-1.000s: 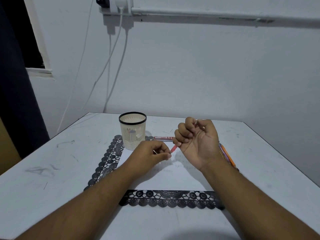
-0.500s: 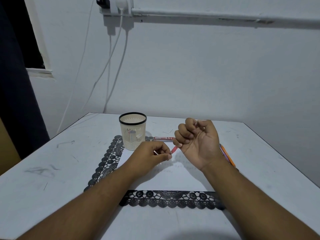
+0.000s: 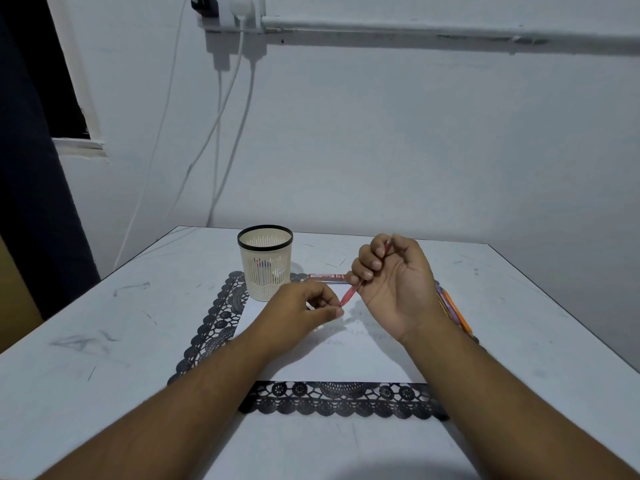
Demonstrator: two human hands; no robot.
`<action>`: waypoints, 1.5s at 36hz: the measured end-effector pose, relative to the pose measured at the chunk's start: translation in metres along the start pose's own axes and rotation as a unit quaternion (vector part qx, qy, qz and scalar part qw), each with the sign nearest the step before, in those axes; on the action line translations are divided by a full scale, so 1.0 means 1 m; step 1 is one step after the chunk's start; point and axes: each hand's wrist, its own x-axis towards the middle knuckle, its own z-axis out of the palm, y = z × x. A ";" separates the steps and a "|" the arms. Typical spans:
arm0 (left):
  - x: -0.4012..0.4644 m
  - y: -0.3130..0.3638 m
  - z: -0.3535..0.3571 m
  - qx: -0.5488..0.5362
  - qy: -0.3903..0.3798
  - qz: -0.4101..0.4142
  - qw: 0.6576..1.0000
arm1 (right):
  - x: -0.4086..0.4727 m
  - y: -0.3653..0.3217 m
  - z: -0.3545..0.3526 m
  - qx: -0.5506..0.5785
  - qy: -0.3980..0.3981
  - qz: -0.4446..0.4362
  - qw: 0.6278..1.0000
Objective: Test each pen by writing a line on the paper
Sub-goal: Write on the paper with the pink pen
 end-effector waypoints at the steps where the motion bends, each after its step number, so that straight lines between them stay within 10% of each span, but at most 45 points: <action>1: 0.000 0.000 0.000 0.002 0.000 -0.004 1.000 | 0.000 0.000 -0.001 0.001 0.001 -0.001 1.000; 54: 0.001 -0.001 0.001 -0.031 -0.016 -0.004 0.999 | 0.000 -0.004 -0.009 -0.006 -0.047 -0.018 0.999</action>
